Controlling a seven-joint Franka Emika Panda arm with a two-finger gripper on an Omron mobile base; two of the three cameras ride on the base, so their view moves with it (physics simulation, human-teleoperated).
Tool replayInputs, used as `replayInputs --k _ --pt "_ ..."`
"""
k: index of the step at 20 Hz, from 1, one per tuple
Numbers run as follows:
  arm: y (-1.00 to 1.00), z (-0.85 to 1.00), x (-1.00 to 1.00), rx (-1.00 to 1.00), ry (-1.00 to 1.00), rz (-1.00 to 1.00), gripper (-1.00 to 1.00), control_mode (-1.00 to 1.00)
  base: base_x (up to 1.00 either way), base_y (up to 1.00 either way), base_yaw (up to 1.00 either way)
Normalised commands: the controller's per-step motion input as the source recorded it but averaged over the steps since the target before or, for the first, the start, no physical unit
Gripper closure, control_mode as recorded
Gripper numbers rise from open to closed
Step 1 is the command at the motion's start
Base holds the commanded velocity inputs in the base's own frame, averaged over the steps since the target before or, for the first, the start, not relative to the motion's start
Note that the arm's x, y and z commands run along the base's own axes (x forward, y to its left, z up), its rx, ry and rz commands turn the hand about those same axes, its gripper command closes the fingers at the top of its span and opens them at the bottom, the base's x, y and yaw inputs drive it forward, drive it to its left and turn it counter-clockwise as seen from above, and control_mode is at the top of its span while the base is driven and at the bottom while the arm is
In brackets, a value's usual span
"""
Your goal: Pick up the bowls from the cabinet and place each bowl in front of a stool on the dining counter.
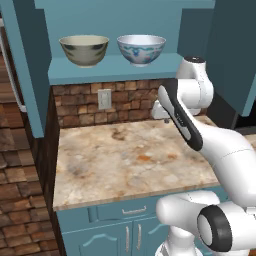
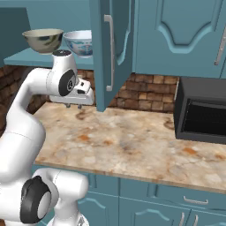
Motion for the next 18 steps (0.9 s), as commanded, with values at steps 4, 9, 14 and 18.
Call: replayInputs --k 4,9,14,18 --pt "0.00 -0.11 0.00 -0.16 0.03 -0.01 -1.00 -1.00 0.00 0.00 0.00" --pt "0.00 0.16 0.00 -0.32 -0.08 0.03 -1.00 -1.00 0.00 0.00 0.00" --pt "0.00 0.34 0.00 -0.28 -0.13 0.19 -1.00 -1.00 0.00 0.00 0.00" --pt "0.00 0.57 -0.06 -0.22 -0.16 0.27 -1.00 -1.00 0.00 0.00 0.00"
